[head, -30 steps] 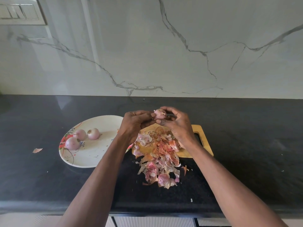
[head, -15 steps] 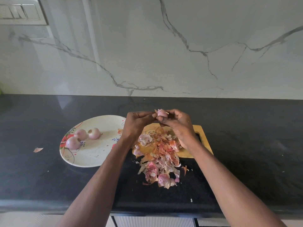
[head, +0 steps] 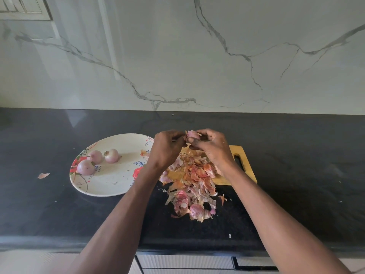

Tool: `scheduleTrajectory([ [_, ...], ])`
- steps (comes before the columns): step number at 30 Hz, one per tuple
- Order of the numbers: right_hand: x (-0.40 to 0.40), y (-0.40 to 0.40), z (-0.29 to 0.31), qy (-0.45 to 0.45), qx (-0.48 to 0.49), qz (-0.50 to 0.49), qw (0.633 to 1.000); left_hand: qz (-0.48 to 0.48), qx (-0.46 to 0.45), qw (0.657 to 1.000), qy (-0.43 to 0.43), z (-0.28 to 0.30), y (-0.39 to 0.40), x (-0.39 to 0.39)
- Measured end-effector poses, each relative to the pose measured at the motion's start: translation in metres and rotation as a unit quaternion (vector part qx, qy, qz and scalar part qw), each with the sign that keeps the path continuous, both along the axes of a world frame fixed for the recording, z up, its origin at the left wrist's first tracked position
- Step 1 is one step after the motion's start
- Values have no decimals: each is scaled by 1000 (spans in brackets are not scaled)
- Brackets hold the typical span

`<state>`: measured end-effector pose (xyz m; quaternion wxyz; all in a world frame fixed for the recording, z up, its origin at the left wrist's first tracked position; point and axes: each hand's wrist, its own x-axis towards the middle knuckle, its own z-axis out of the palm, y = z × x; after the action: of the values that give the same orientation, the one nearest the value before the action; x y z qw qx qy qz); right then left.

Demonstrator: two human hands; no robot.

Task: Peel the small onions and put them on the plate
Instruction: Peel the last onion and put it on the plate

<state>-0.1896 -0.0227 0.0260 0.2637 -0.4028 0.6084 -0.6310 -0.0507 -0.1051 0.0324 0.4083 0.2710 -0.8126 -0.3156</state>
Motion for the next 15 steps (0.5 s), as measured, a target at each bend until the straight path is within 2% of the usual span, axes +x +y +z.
scheduleTrajectory([
  [4,5,2,9,-75,-18,17,997,20,-17,999,-38,-3,-2,-2],
  [10,3,0,8,-95,8,22,995,22,93,995,-27,-2,-10,1],
  [12,3,1,9,-117,10,16,993,-24,178,983,33,0,-10,1],
  [15,2,1,7,-130,14,8,991,-121,306,940,90,6,-10,4],
])
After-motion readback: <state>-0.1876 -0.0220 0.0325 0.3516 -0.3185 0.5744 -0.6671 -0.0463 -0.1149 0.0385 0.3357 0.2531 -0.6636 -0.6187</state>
